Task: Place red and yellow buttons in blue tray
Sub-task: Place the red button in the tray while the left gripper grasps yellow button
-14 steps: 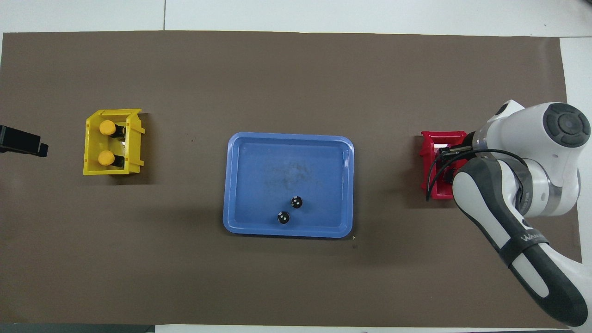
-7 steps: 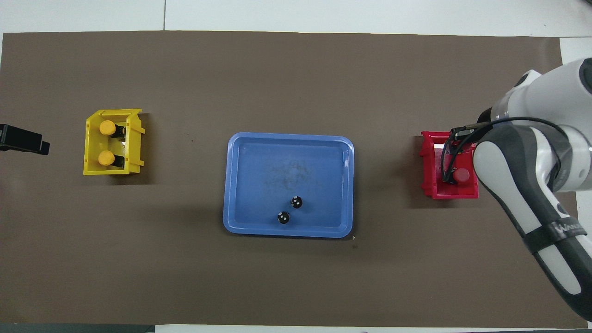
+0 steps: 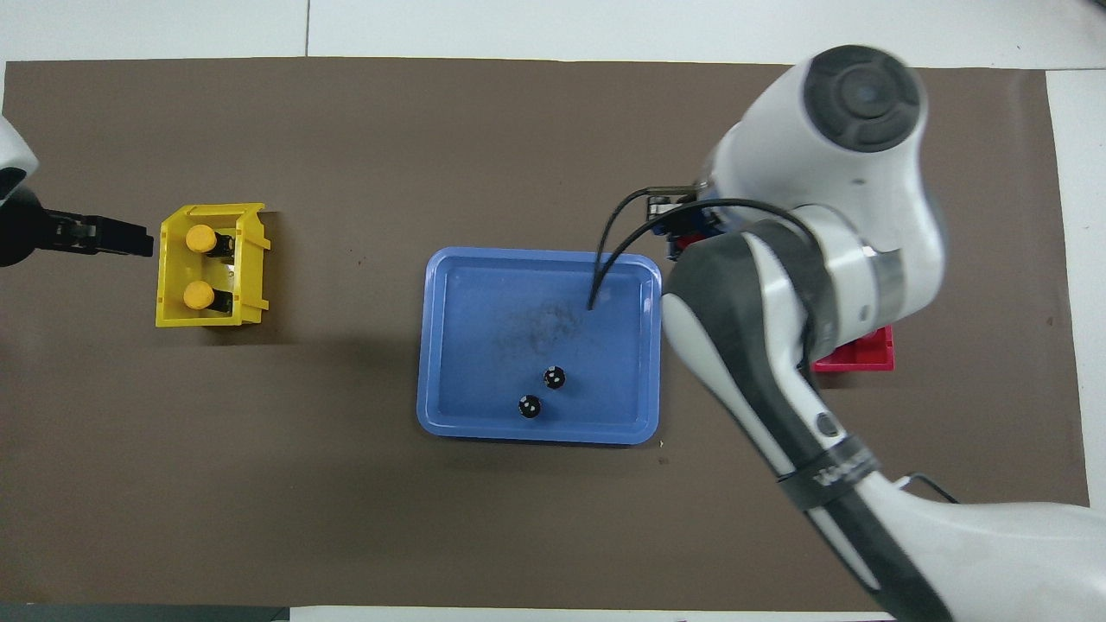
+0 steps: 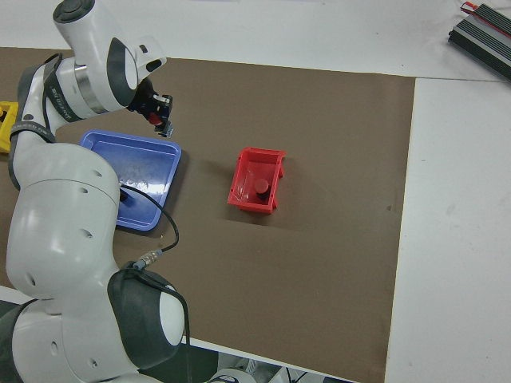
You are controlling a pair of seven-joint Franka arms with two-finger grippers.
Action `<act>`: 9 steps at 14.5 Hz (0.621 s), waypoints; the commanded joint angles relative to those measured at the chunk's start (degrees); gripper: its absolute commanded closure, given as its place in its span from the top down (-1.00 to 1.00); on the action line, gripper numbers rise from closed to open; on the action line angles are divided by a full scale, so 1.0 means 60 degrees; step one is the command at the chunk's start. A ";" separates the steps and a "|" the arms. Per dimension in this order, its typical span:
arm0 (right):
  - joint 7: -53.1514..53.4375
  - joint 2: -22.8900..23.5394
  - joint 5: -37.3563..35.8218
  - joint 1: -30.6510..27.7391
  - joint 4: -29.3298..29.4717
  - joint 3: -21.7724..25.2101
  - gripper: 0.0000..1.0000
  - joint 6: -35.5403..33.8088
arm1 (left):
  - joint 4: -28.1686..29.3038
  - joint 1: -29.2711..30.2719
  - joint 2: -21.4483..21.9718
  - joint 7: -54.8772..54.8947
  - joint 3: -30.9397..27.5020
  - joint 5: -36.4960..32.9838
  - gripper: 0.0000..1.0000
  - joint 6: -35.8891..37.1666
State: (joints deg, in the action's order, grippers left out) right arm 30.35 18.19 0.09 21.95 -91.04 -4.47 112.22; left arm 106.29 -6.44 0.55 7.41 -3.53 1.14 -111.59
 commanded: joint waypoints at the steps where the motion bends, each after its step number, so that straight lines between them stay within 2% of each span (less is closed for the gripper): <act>1: 0.1338 0.1125 -0.0598 0.0967 0.0671 0.0028 -0.52 0.0775 | 0.0214 -0.0069 -0.0587 -0.0004 -0.0041 -0.0132 0.51 -0.0896; 2: 0.1836 0.1287 -0.0805 0.1086 0.0555 0.0013 -0.52 0.1171 | 0.0228 -0.0040 -0.0894 -0.0019 -0.0041 -0.0132 0.50 -0.1247; 4: 0.2090 0.1406 -0.0821 0.1393 0.0423 0.0013 -0.51 0.1262 | 0.0229 0.0063 -0.1408 -0.0034 -0.0041 -0.0073 0.50 -0.1746; 9: 0.2149 0.1173 -0.0807 0.1468 -0.0660 0.0013 -0.44 0.2126 | 0.0272 0.0136 -0.2258 -0.0340 -0.0041 -0.0044 0.50 -0.2567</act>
State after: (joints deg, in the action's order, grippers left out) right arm 42.25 26.96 -4.10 30.89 -91.48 -4.37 122.42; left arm 107.62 -6.10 -11.86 6.79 -3.93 1.14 -124.90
